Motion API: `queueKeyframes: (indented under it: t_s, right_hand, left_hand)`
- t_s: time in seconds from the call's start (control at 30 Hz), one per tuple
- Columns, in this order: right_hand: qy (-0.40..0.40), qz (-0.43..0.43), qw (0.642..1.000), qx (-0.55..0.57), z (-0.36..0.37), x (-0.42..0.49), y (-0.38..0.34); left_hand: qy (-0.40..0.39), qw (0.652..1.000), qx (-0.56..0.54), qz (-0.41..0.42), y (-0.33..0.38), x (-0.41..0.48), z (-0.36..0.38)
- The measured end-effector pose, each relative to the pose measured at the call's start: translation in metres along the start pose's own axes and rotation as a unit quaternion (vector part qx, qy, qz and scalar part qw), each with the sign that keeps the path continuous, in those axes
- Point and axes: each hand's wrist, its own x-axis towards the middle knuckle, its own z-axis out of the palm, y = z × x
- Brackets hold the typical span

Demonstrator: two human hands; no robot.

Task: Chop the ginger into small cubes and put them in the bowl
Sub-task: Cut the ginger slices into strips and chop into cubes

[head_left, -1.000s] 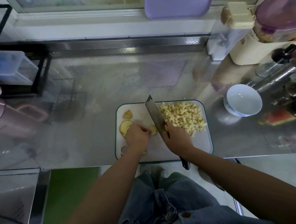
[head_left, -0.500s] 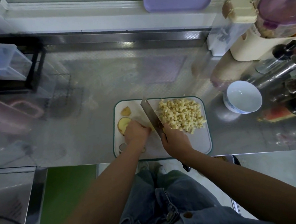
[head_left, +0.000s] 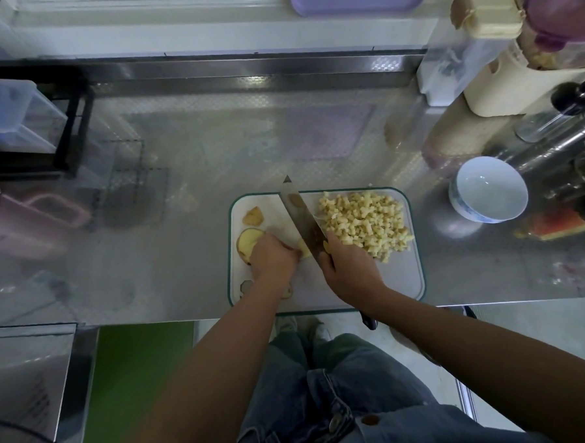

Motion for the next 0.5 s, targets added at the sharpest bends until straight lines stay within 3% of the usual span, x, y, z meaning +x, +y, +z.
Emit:
queueKeyframes:
  t_s: [0.5]
  right_hand:
    - [-0.018,0.012,1.0,-0.014,0.011,0.005,-0.008]
  left_hand:
    - [0.0,1.0,0.018,-0.002,-0.001,0.008,0.003]
